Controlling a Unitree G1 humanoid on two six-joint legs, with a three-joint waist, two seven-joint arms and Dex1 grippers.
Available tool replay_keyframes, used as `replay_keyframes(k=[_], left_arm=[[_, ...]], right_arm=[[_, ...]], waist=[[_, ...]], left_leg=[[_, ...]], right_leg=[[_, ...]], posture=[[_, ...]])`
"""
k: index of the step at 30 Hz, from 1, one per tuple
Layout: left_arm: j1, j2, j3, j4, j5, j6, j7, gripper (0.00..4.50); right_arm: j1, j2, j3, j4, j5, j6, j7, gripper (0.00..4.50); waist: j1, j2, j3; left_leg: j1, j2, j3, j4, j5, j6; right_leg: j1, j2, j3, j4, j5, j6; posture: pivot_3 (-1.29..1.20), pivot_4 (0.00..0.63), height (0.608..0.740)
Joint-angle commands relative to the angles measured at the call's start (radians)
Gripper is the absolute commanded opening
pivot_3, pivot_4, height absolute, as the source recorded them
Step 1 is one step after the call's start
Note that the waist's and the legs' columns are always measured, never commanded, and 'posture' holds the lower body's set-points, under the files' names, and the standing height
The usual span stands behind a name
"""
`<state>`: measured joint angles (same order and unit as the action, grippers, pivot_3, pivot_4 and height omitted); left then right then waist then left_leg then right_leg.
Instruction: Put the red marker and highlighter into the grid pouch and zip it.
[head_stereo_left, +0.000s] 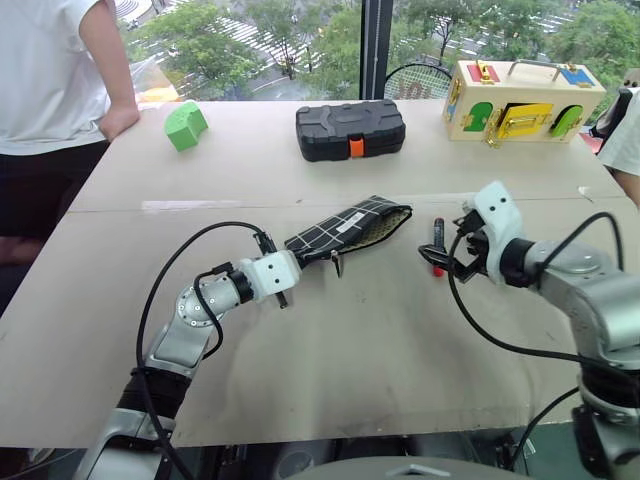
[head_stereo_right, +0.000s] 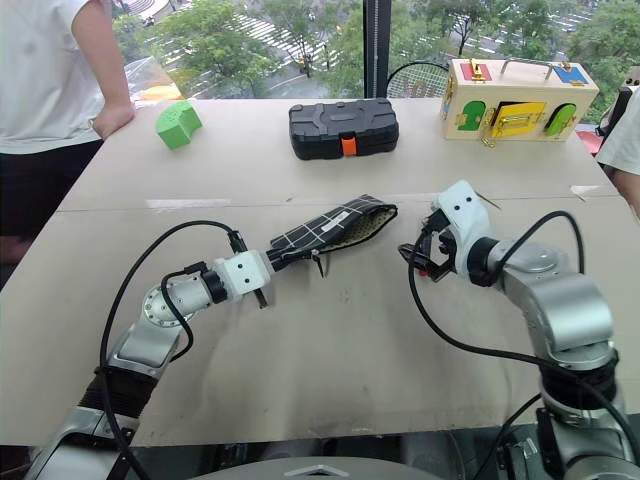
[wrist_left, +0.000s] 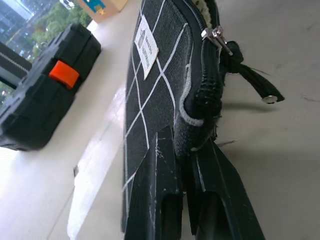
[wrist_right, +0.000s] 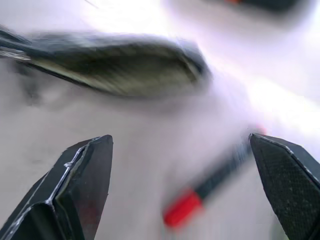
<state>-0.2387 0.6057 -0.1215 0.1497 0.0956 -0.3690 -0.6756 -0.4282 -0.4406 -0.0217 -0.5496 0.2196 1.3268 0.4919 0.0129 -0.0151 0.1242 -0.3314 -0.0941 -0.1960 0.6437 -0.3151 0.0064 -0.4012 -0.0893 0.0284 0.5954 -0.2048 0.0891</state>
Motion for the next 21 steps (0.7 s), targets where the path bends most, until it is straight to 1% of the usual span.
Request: replay_keyframes(k=[1,3,5,6,8,11,13,15,17,21], left_arm=[[0.004,0.014,0.031,0.008,-0.005,-0.042,0.02,0.0],[0.011,0.018,0.032,0.017,-0.006,-0.056,0.022,0.0],[0.016,0.02,0.033,0.027,-0.006,-0.071,0.025,0.0],[0.017,0.02,0.031,0.036,-0.004,-0.081,0.028,0.0],[0.018,0.019,0.029,0.047,-0.003,-0.095,0.032,0.0],[0.02,0.01,0.025,0.054,-0.02,-0.104,0.029,0.0],[0.024,0.004,0.018,0.05,-0.03,-0.105,0.02,0.0],[0.025,0.001,0.007,0.048,-0.031,-0.114,0.011,0.0],[0.026,-0.006,0.003,0.063,-0.04,-0.124,0.005,0.0],[0.016,-0.012,-0.011,0.111,-0.042,-0.176,-0.016,0.0]], right_arm=[[-0.006,0.115,-0.016,0.104,-0.085,-0.005,-0.19,4.43],[-0.032,0.201,-0.058,0.188,-0.106,-0.043,-0.268,4.43],[-0.053,0.238,-0.068,0.252,-0.12,-0.067,-0.31,4.43],[-0.059,0.249,-0.072,0.285,-0.135,-0.085,-0.338,4.2],[-0.058,0.246,-0.059,0.332,-0.152,-0.114,-0.364,3.59],[-0.035,0.228,-0.031,0.353,-0.17,-0.16,-0.382,2.13],[-0.017,0.211,-0.013,0.323,-0.156,-0.171,-0.357,1.19],[0.011,0.167,0.023,0.273,-0.141,-0.189,-0.309,0.38],[0.049,0.077,0.072,0.194,-0.114,-0.222,-0.218,0.31],[0.078,-0.223,0.199,0.037,-0.098,-0.369,0.039,0.31]], waist=[[0.0,0.0,0.0],[-0.001,0.001,0.0],[-0.001,0.001,0.001],[-0.001,0.001,0.001],[0.001,0.001,0.0],[0.0,0.001,0.0],[0.001,0.001,0.0],[0.003,0.001,0.0],[0.002,0.001,0.0],[-0.005,0.004,0.001]], left_leg=[[0.0,0.0,0.0,0.0,0.0,0.0],[0.0,0.0,0.001,0.0,0.0,0.0],[0.0,0.0,0.001,0.0,0.0,0.0],[0.0,0.0,0.001,0.0,0.0,0.0],[0.0,0.0,0.001,0.0,0.0,0.0],[0.0,-0.001,0.001,0.0,0.0,0.0],[0.0,-0.001,0.001,0.0,0.0,0.0],[0.0,-0.001,0.0,0.0,0.0,0.0],[0.0,-0.001,0.0,0.0,0.0,0.0],[-0.001,-0.002,0.0,0.0,0.0,0.0]], right_leg=[[0.0,0.0,0.0,0.0,0.0,0.0],[-0.001,0.0,0.001,0.001,0.0,0.0],[-0.001,0.0,0.001,0.0,0.0,0.0],[-0.001,0.0,0.001,0.0,0.0,0.0],[-0.001,0.0,0.001,0.0,0.0,0.0],[-0.001,0.0,0.001,0.0,0.0,0.0],[-0.001,0.0,0.001,0.0,0.0,0.0],[-0.001,0.0,0.001,0.0,0.0,0.0],[-0.001,0.0,0.0,0.0,0.0,0.0],[0.0,-0.001,0.0,-0.002,0.0,0.0]], posture=[[0.0,0.15,0.74],[0.0,0.15,0.74],[0.0,0.15,0.74],[0.0,0.15,0.74],[0.0,0.15,0.74],[0.0,0.15,0.74],[0.0,0.15,0.74],[0.0,0.15,0.74],[0.0,0.15,0.74],[0.0,0.15,0.74]])
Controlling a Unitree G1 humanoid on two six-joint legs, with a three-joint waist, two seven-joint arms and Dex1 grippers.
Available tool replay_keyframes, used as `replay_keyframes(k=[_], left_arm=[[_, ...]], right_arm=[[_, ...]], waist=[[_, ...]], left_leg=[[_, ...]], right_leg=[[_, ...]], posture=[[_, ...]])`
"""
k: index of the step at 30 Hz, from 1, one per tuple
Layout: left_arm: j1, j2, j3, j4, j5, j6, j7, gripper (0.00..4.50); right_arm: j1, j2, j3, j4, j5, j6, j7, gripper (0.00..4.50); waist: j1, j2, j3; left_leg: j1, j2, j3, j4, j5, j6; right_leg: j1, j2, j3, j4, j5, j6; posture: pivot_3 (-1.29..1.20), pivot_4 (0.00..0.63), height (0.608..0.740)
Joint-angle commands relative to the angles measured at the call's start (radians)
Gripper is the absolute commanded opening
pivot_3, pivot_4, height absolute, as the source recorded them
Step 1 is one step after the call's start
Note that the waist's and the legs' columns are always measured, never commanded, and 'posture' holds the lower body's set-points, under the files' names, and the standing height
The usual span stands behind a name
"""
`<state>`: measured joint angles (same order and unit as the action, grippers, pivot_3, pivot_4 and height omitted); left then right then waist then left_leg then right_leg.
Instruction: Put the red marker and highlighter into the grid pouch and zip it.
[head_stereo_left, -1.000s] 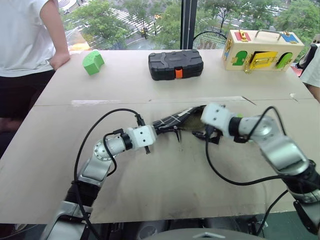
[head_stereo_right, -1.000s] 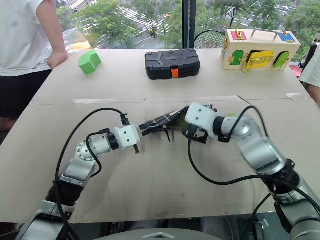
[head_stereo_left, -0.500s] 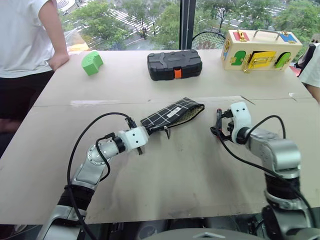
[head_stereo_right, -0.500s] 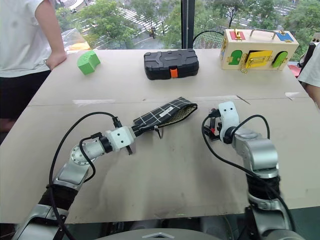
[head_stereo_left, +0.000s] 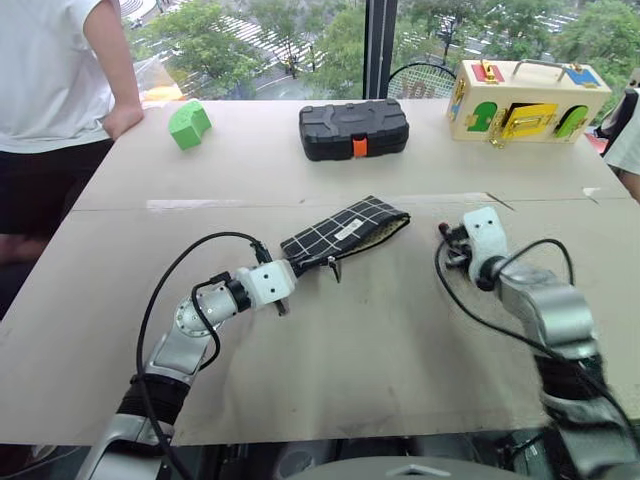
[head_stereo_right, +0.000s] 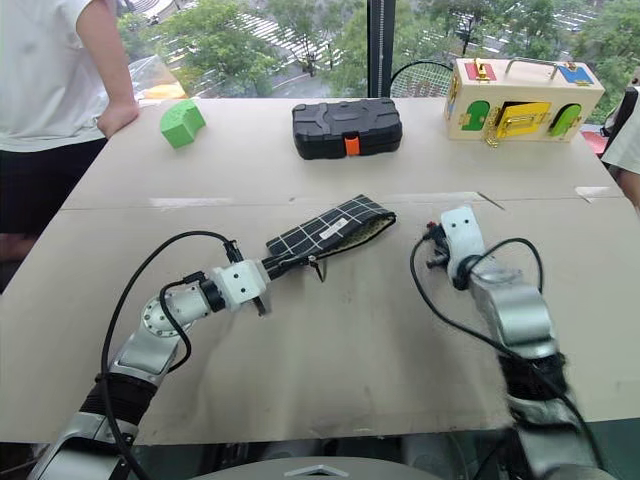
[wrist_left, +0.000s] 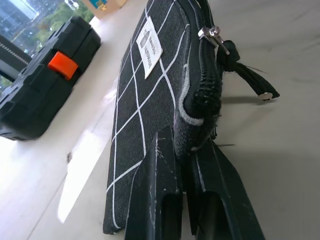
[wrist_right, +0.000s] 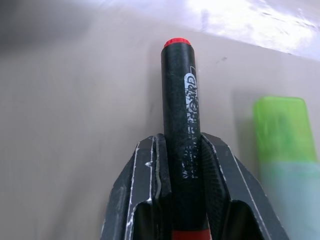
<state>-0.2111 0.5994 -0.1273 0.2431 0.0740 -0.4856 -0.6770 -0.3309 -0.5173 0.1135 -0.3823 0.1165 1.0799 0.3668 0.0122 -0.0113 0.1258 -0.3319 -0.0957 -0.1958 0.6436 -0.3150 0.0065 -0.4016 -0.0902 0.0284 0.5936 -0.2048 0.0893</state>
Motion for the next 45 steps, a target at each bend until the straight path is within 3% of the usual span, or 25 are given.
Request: replay_keyframes(k=[1,4,7,12,20,25,31,33,36,45], left_arm=[[-0.016,-0.007,-0.007,0.032,-0.019,-0.072,-0.019,0.0],[-0.04,-0.015,-0.023,0.074,-0.008,-0.115,-0.035,0.0],[-0.05,-0.027,-0.03,0.084,-0.013,-0.128,-0.043,0.0],[-0.05,-0.047,-0.044,0.039,-0.018,-0.114,-0.051,0.0],[-0.061,-0.058,-0.05,-0.113,-0.038,0.014,-0.081,0.0],[-0.108,-0.077,-0.085,-0.216,-0.037,0.107,-0.115,0.0],[-0.137,-0.082,-0.098,-0.284,-0.039,0.178,-0.134,0.0],[-0.138,-0.085,-0.092,-0.303,-0.044,0.215,-0.132,0.0],[-0.125,-0.07,-0.072,-0.301,-0.027,0.24,-0.119,0.0],[-0.141,-0.046,-0.064,-0.259,0.056,0.27,-0.062,0.0]], right_arm=[[-0.029,-0.198,0.086,-0.147,0.004,-0.156,0.212,0.31],[-0.137,-0.361,0.235,-0.162,-0.079,-0.304,0.368,0.31],[-0.208,-0.371,0.306,-0.127,-0.125,-0.344,0.407,0.31],[-0.302,-0.338,0.417,-0.047,-0.23,-0.36,0.447,0.31],[-0.34,-0.3,0.468,-0.023,-0.334,-0.363,0.482,0.31],[-0.392,-0.149,0.501,0.042,-0.369,-0.408,0.464,0.31],[-0.386,-0.104,0.493,0.168,-0.403,-0.603,0.459,0.31],[-0.363,-0.121,0.476,0.188,-0.39,-0.648,0.482,1.43],[-0.325,-0.149,0.385,0.119,-0.338,-0.57,0.512,2.23],[-0.263,-0.197,0.149,-0.119,-0.11,-0.284,0.622,2.23]], waist=[[-0.006,0.002,0.001],[-0.019,0.002,0.001],[-0.022,-0.002,-0.001],[-0.008,-0.002,-0.001],[0.003,-0.002,-0.001],[-0.004,-0.002,-0.001],[0.003,-0.002,-0.001],[0.001,-0.002,-0.001],[0.001,-0.002,-0.001],[0.004,-0.002,-0.001]], left_leg=[[0.0,0.001,0.0,0.0,0.0,0.0],[0.002,0.002,0.001,0.0,0.0,0.0],[0.003,0.002,0.002,0.001,0.0,0.0],[0.002,0.001,-0.001,0.002,0.0,0.0],[0.001,0.001,-0.001,0.003,0.0,0.0],[0.001,0.002,-0.001,0.003,0.0,0.0],[0.001,0.001,-0.001,0.003,0.0,0.0],[0.001,0.001,-0.001,0.003,0.0,0.0],[0.001,0.001,-0.001,0.003,0.0,0.0],[0.001,0.002,-0.002,0.003,0.0,0.0]], right_leg=[[0.0,0.001,0.0,0.0,0.0,0.0],[0.003,0.001,-0.001,0.0,0.0,0.001],[0.006,0.001,-0.003,-0.001,-0.002,0.003],[0.005,0.0,-0.003,-0.002,0.0,0.001],[0.004,0.0,-0.003,-0.002,0.0,0.0],[0.004,0.001,-0.002,0.0,0.0,0.0],[0.004,0.001,-0.003,-0.001,0.0,0.0],[0.004,0.001,-0.003,-0.001,0.0,0.0],[0.004,0.001,-0.003,-0.001,0.0,0.0],[0.004,0.001,-0.002,0.0,0.0,0.0]], posture=[[0.0,0.15,0.74],[0.0,0.15,0.74],[0.0,0.15,0.74],[0.0,0.15,0.74],[0.0,0.15,0.74],[0.0,0.15,0.74],[0.0,0.15,0.74],[0.0,0.15,0.74],[0.0,0.15,0.74],[0.0,0.15,0.74]])
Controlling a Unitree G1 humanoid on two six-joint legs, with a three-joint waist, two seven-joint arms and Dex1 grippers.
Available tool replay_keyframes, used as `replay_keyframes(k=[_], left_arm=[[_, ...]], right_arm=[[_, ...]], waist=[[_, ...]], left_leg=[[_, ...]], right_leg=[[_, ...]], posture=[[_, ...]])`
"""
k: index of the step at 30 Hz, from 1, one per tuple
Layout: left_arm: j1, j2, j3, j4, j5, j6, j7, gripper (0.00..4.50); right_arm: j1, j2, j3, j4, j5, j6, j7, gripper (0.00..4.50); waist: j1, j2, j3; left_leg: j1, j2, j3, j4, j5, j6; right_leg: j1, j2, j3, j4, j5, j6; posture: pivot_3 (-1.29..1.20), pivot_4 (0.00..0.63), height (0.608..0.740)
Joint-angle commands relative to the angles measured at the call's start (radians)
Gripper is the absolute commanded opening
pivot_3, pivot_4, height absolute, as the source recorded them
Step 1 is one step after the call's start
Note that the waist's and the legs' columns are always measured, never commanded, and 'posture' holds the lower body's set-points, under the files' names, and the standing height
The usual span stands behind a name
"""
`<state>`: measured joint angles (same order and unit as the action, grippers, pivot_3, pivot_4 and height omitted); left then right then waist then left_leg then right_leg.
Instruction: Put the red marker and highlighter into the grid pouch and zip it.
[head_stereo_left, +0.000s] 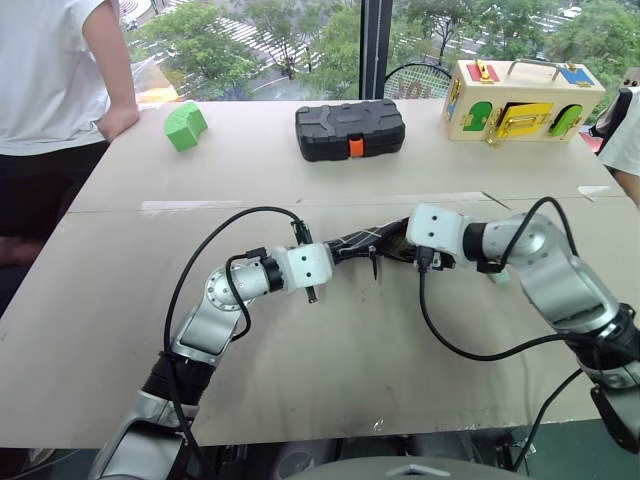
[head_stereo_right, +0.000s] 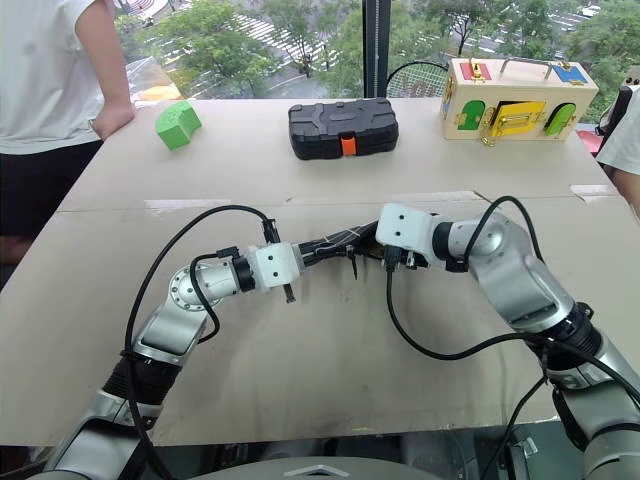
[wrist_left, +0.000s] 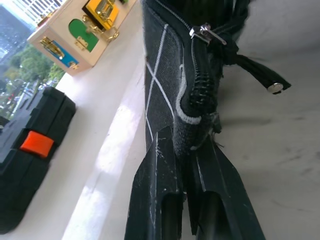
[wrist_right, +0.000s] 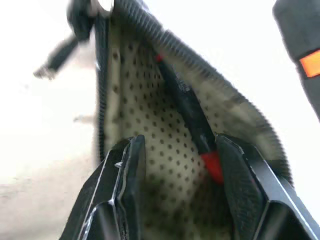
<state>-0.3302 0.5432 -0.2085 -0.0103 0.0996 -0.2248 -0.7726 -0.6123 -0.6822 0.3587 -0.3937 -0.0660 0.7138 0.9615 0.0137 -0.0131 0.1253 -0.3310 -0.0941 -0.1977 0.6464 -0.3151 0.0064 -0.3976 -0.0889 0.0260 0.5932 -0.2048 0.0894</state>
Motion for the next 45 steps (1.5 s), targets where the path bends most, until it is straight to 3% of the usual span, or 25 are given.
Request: replay_keyframes(k=[1,8,13,17,20,25,30,35,38,45], left_arm=[[-0.025,0.011,0.018,0.0,0.036,0.013,0.04,0.0],[-0.019,0.019,0.03,0.027,0.046,0.023,0.07,0.0],[-0.012,0.016,0.03,0.025,0.036,0.018,0.08,0.0],[-0.014,0.014,0.022,-0.009,0.025,0.03,0.065,0.0],[-0.008,0.014,0.022,-0.04,0.01,0.042,0.051,0.0],[0.007,0.016,0.021,-0.077,-0.001,0.053,0.04,0.0],[0.018,0.02,0.03,-0.07,-0.006,0.031,0.041,0.0],[0.017,0.022,0.027,-0.041,0.002,0.005,0.044,0.0],[0.01,0.018,0.019,-0.023,0.007,-0.011,0.044,0.0],[-0.005,0.017,-0.004,0.001,0.015,-0.07,0.03,0.0]], right_arm=[[0.029,-0.04,-0.12,-0.134,0.091,0.106,0.026,2.23],[0.163,-0.031,-0.424,-0.3,0.25,0.386,-0.06,2.23],[0.267,-0.077,-0.372,-0.13,0.107,0.47,-0.289,2.23],[0.25,0.038,-0.399,0.05,0.121,0.491,-0.386,2.23],[0.237,0.064,-0.399,0.146,0.118,0.473,-0.427,2.23],[0.218,0.091,-0.415,0.195,0.178,0.504,-0.412,2.23],[0.285,-0.025,-0.404,0.104,0.189,0.42,-0.365,0.72],[0.355,-0.208,-0.426,-0.157,0.321,0.417,-0.189,0.73],[0.297,-0.255,-0.399,-0.275,0.407,0.4,-0.109,0.73],[0.057,-0.259,-0.12,-0.204,0.35,0.385,-0.125,0.73]], waist=[[0.004,0.0,0.0],[0.006,-0.001,0.0],[0.008,-0.002,-0.001],[0.001,-0.001,0.0],[0.0,0.0,0.0],[0.0,-0.002,-0.001],[0.005,-0.001,-0.001],[0.011,0.002,0.001],[-0.001,0.002,0.001],[0.006,-0.002,0.002]], left_leg=[[0.0,0.0,0.0,0.0,0.0,0.0],[-0.001,0.0,0.0,0.0,0.0,0.0],[-0.001,-0.001,0.001,0.001,0.0,0.0],[0.0,-0.001,0.001,0.001,0.0,0.0],[-0.001,0.0,0.001,0.001,0.0,0.0],[0.0,0.0,0.001,0.001,0.0,0.0],[0.001,0.0,0.001,0.001,0.0,0.0],[-0.001,-0.001,0.001,0.001,0.0,0.0],[-0.001,-0.001,0.001,0.001,0.0,0.0],[0.0,0.001,0.002,0.002,0.0,0.0]], right_leg=[[0.0,0.0,0.0,0.0,0.0,0.0],[0.0,-0.001,0.0,-0.001,0.0,0.0],[0.0,-0.001,0.0,0.0,0.0,0.0],[0.0,-0.001,0.001,0.001,0.0,0.0],[0.0,-0.001,0.001,0.001,0.0,0.0],[0.001,-0.001,0.001,0.001,0.0,0.0],[0.001,-0.001,0.001,0.001,0.0,0.0],[0.001,-0.002,0.0,-0.001,0.0,0.0],[0.001,-0.001,0.0,-0.001,0.0,0.0],[0.002,-0.001,-0.002,-0.001,0.0,0.001]], posture=[[0.0,0.15,0.74],[0.0,0.15,0.74],[0.0,0.15,0.74],[0.0,0.15,0.74],[0.0,0.15,0.74],[0.0,0.15,0.74],[0.0,0.15,0.74],[0.0,0.15,0.74],[0.0,0.15,0.74],[0.0,0.15,0.74]])
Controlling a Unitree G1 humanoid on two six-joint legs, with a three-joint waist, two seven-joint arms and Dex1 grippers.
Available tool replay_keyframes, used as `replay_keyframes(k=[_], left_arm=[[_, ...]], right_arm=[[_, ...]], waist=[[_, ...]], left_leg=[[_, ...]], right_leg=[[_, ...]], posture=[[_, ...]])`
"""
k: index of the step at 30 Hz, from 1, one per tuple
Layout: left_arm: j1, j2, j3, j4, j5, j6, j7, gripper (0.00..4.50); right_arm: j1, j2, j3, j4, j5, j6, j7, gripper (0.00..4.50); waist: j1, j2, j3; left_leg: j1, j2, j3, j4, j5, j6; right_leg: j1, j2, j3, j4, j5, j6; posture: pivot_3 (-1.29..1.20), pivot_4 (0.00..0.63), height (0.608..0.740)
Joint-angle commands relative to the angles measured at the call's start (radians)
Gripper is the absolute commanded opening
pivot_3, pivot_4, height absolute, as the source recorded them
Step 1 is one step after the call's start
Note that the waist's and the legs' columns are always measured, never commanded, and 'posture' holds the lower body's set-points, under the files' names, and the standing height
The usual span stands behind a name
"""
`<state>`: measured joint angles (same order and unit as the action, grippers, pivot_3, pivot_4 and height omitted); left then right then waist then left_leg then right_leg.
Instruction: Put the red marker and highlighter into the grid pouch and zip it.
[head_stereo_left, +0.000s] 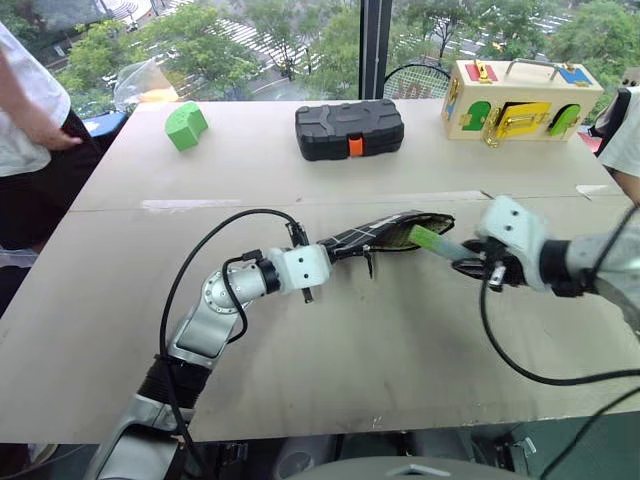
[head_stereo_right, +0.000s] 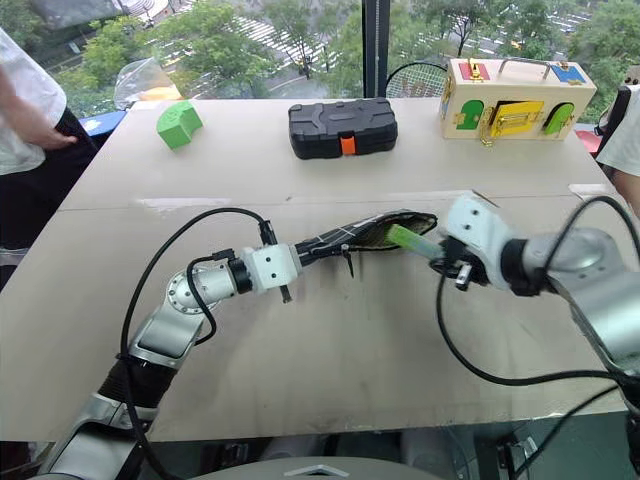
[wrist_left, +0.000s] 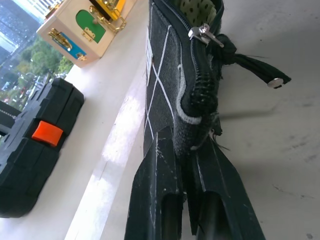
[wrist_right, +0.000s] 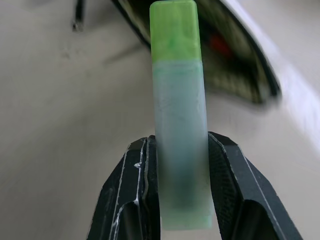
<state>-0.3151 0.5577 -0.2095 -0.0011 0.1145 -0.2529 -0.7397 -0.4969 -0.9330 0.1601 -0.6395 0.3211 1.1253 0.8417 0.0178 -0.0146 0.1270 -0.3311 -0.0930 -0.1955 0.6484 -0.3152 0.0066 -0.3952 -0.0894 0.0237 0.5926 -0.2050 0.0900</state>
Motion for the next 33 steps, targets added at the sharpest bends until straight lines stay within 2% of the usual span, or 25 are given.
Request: replay_keyframes(k=[1,4,9,15,16,21,22,27,33], left_arm=[[-0.021,0.002,-0.004,-0.007,0.0,-0.048,-0.003,0.0],[-0.017,0.004,-0.009,-0.009,0.006,-0.082,-0.007,0.0],[0.004,0.016,-0.031,-0.01,0.038,-0.146,-0.008,0.0],[0.004,0.007,-0.048,-0.002,0.058,-0.175,0.003,0.0],[0.004,0.005,-0.048,-0.002,0.059,-0.177,0.004,0.0],[0.015,-0.007,-0.032,-0.003,0.034,-0.144,0.012,0.0],[0.017,-0.011,-0.025,-0.005,0.025,-0.127,0.014,0.0],[0.021,-0.02,-0.006,-0.012,-0.001,-0.07,0.013,0.0],[-0.008,-0.037,-0.005,-0.008,-0.004,-0.021,0.02,0.0]], right_arm=[[-0.079,-0.014,0.114,0.061,-0.052,-0.04,0.003,0.73],[-0.13,-0.053,0.22,0.12,-0.118,-0.11,0.037,0.73],[-0.221,-0.016,0.281,0.193,-0.146,-0.148,0.076,0.73],[-0.301,0.119,0.336,0.331,-0.175,-0.186,0.083,0.73],[-0.299,0.132,0.331,0.344,-0.172,-0.198,0.09,1.75],[-0.269,0.175,0.265,0.339,-0.147,-0.18,0.07,4.19],[-0.259,0.176,0.233,0.314,-0.121,-0.157,0.074,4.46],[-0.198,0.134,0.048,0.134,0.034,0.012,0.103,4.46],[-0.099,0.277,-0.231,-0.014,0.209,0.301,-0.001,4.46]], waist=[[0.004,0.0,0.0],[0.005,0.0,0.0],[-0.002,0.0,0.0],[-0.004,0.0,0.0],[-0.001,0.0,0.0],[0.0,-0.001,-0.001],[0.0,-0.001,-0.001],[0.001,-0.001,-0.001],[0.0,-0.003,-0.002]], left_leg=[[0.0,0.0,0.0,0.0,0.0,0.0],[-0.002,-0.001,-0.001,0.0,0.0,0.0],[-0.004,-0.002,-0.001,0.0,0.0,0.0],[-0.004,-0.001,-0.001,0.0,0.0,0.0],[-0.004,-0.001,-0.002,0.0,0.0,0.0],[-0.011,-0.003,-0.003,0.003,0.0,0.0],[-0.011,-0.003,-0.003,0.004,0.0,0.0],[-0.012,-0.003,-0.004,0.004,0.0,0.0],[-0.012,-0.003,-0.004,0.004,0.0,0.0]], right_leg=[[0.0,0.0,-0.001,0.0,0.0,0.0],[-0.001,-0.001,-0.002,-0.001,0.0,0.0],[-0.002,-0.002,-0.001,-0.002,0.0,0.0],[-0.002,-0.001,-0.001,0.0,0.0,0.0],[-0.003,-0.001,-0.001,0.0,0.0,-0.001],[-0.008,-0.002,-0.003,0.0,0.001,-0.001],[-0.009,-0.002,-0.003,0.0,0.001,-0.001],[-0.009,-0.002,-0.003,0.0,0.001,-0.001],[-0.008,-0.002,-0.002,0.002,0.001,-0.001]], posture=[[0.0,0.15,0.74],[0.0,0.15,0.74],[0.0,0.15,0.74],[0.0,0.15,0.74],[0.0,0.15,0.74],[0.0,0.15,0.74],[0.0,0.15,0.74],[0.0,0.15,0.74],[0.0,0.15,0.74]])
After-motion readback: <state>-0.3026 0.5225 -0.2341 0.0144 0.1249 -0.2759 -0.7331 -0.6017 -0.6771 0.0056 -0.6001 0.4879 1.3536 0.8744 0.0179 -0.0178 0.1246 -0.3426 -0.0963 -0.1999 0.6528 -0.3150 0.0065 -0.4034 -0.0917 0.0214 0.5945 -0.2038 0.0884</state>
